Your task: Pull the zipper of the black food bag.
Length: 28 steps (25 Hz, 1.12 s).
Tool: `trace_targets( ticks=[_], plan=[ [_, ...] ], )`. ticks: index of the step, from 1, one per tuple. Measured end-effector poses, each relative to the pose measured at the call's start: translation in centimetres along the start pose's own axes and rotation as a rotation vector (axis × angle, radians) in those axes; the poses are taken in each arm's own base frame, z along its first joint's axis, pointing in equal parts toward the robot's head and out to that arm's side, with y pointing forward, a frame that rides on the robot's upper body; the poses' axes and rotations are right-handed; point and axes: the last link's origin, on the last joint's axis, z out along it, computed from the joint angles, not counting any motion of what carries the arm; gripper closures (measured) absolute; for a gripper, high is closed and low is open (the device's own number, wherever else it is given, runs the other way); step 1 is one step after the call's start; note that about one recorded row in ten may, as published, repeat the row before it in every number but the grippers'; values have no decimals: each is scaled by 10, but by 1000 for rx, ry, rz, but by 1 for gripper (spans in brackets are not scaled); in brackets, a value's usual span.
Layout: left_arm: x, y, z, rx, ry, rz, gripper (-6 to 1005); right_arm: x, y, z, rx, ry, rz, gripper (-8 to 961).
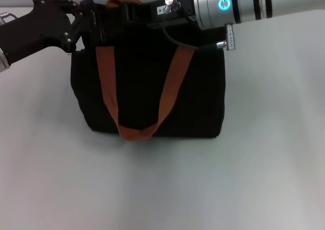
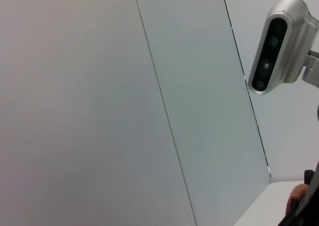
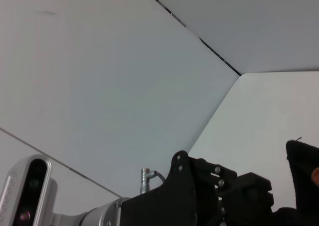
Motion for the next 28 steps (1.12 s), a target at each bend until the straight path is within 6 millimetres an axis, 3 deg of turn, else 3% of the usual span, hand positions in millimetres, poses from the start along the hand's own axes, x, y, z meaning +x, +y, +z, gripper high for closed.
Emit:
trace_targets(
  ticks=[28],
  plan=[
    [1,2,0,-20,-11,-49,968,8,-3,5,4,2,-26,176]
  ],
)
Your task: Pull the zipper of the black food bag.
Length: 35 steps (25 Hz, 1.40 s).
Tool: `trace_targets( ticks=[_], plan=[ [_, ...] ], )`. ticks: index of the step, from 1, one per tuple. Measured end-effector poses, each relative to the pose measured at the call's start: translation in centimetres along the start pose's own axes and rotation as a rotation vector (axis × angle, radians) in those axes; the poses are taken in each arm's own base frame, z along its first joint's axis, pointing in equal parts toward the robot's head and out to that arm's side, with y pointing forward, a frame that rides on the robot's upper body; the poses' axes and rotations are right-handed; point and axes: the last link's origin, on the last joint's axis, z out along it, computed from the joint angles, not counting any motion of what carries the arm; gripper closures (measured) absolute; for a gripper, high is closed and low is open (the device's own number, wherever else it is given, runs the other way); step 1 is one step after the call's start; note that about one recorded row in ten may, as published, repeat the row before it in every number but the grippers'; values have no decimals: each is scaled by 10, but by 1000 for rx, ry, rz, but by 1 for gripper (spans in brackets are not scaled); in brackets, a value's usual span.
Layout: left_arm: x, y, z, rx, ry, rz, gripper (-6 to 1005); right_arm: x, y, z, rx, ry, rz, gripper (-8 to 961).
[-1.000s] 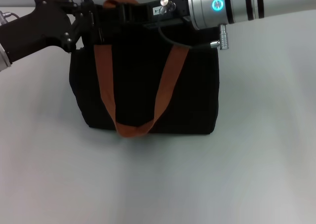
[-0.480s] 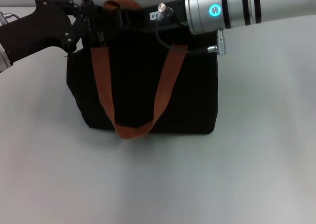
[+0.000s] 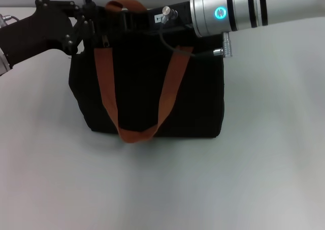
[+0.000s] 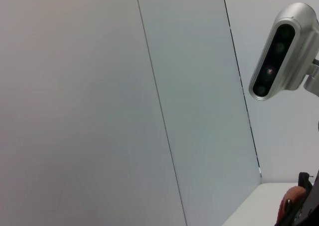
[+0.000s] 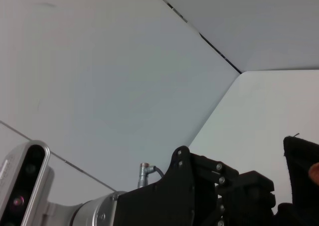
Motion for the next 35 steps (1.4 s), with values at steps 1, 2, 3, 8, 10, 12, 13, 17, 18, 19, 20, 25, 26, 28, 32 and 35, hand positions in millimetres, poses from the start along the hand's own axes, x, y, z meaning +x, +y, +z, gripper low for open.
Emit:
trace_targets(
  ticks=[1,2,3,8,10,12,13,17,18,19,20,25,26,28,32,35],
  plan=[
    [0,0,0,0,0,-1,968,0,-1,0,1,-2,1,177],
    [0,0,0,0,0,-2,968,0,-1,0,1,-2,1,178],
    [-1,1,-1,0,0,-3,967,1,-1,-1,4,-3,2,179],
    [-1,1,-1,-1,1,-5,967,1,-4,0,17,-8,4,260],
    [-1,1,-1,-2,1,-6,967,1,-4,0,22,-10,4,337],
    [-1,1,-1,-2,1,-6,967,1,-5,0,25,-9,3,400],
    [-1,2,-1,-3,1,-7,967,1,-5,0,27,-8,2,424],
    [-1,2,0,-4,3,-8,967,1,-6,1,33,-9,0,521],
    [-1,2,0,-4,3,-9,967,1,-6,1,34,-9,0,545],
    [-1,2,0,-5,3,-9,967,1,-6,1,35,-10,-1,570],
    [-1,3,0,-5,4,-10,967,0,-6,1,37,-11,-1,594],
    [-1,4,1,-12,4,-10,966,-1,-7,2,49,-11,-8,656],
    [-1,4,2,-14,5,-9,966,-1,-6,3,50,-9,-9,665],
    [-1,4,2,-15,5,-10,966,0,-6,4,53,-6,-11,684],
    [-1,4,2,-15,6,-11,966,1,-6,6,64,9,-24,736],
    [-1,4,2,-15,7,-16,966,2,-7,6,67,11,-23,816]
  ],
)
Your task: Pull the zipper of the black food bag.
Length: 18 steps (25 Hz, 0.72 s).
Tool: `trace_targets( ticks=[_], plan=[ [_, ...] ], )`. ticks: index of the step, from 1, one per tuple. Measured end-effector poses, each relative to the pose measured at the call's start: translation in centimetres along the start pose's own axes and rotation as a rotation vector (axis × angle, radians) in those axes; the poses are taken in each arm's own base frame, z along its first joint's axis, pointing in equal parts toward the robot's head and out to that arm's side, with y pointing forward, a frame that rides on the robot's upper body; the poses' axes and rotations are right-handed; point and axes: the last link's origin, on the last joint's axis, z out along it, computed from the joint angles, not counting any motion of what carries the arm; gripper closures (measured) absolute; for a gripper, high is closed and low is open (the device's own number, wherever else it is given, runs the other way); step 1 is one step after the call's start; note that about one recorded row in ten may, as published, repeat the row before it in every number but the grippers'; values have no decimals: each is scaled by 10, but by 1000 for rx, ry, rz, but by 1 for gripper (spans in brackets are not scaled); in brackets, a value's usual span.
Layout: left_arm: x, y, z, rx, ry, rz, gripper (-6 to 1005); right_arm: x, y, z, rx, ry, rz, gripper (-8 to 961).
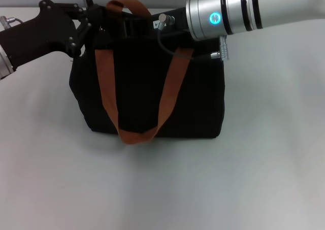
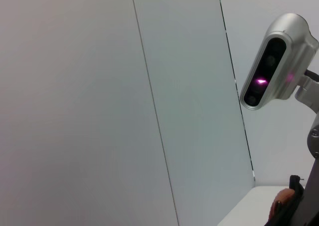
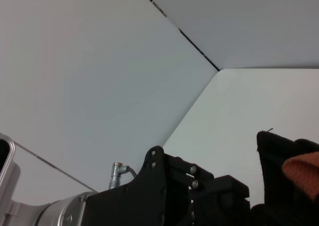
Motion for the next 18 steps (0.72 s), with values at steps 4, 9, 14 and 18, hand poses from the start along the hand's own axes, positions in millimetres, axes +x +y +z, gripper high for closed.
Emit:
trace_targets(
  ticks=[4,9,14,18],
  plan=[
    [0,0,0,0,0,-4,965,1,-1,-1,-1,-3,6,863],
    [0,0,-1,1,0,-6,965,1,-1,-1,-1,-4,9,886],
    [-1,0,-1,3,0,-7,965,0,0,-1,-4,-7,-21,906],
    [-2,1,-3,7,-2,-10,965,0,0,-2,-4,-13,-22,934]
  ],
)
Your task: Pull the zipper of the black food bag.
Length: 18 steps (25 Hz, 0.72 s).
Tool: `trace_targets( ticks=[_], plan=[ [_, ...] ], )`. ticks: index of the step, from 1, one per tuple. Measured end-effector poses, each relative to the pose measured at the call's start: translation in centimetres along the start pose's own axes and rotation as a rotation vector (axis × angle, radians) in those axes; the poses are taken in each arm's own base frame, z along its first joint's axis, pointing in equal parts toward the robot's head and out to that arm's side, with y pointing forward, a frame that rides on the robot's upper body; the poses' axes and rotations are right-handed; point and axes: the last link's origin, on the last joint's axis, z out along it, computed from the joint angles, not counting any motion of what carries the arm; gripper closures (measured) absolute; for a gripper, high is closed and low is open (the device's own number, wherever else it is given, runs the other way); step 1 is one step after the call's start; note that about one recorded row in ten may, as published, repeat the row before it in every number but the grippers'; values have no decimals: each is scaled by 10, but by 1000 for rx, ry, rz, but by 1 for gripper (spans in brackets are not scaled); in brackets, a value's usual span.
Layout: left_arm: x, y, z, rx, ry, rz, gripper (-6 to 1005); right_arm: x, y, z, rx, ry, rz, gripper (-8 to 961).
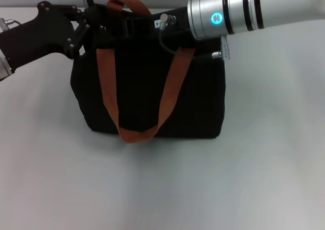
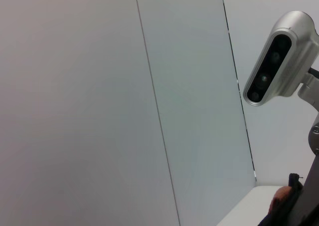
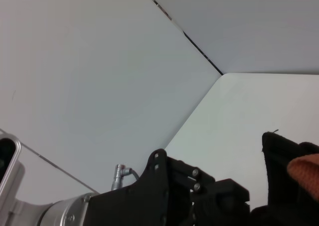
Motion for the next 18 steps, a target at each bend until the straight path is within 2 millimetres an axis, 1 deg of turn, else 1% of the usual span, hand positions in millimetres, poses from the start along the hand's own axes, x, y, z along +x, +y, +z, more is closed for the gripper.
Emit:
trace_targets(
  ticks=[3,8,18],
  plan=[
    [-2,0,-3,10,-2,-5,964,-2,-1,-4,4,-13,16,954],
    [-3,0,-6,17,-5,-9,964,-4,-2,-10,31,-6,14,954],
    [-4,0,-8,25,-9,-11,964,-6,0,-13,60,20,7,955]
  ],
)
